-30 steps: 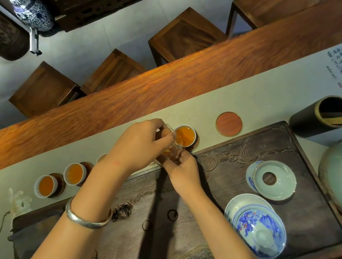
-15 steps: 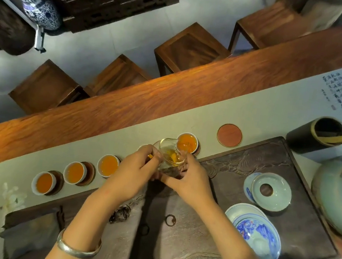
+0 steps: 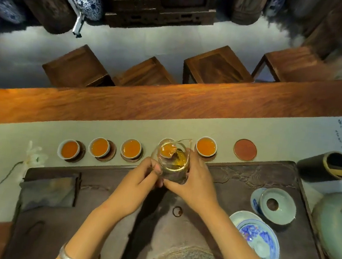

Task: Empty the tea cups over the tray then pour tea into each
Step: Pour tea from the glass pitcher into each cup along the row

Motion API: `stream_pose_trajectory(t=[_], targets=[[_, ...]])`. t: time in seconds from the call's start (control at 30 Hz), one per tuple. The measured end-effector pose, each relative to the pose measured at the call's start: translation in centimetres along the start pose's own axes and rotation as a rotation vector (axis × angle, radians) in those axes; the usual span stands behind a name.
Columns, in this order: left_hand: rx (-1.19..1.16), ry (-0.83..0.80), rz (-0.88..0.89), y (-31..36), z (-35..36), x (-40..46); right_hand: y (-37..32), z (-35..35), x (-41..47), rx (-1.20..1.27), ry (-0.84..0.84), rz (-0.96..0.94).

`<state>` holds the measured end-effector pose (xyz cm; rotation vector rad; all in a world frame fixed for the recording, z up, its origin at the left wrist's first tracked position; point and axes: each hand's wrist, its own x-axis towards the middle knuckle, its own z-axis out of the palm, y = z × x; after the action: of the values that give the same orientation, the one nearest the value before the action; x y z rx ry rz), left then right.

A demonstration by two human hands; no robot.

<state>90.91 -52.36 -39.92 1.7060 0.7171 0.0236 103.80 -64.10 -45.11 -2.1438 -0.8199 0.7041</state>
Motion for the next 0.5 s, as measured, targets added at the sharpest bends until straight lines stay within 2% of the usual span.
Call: stream_pose_trajectory(t=[0.23, 0.5], targets=[[-0.126, 0.201, -0.026, -3.5, -3.2, -7.1, -4.7, 4.6, -1.9, -0.103, -0.129, -0.205], [-0.226, 0.444, -0.080, -9.9, -9.3, -16.1, -12.1, 13.7, -5.1, -0.243, -0.329, -0.416]])
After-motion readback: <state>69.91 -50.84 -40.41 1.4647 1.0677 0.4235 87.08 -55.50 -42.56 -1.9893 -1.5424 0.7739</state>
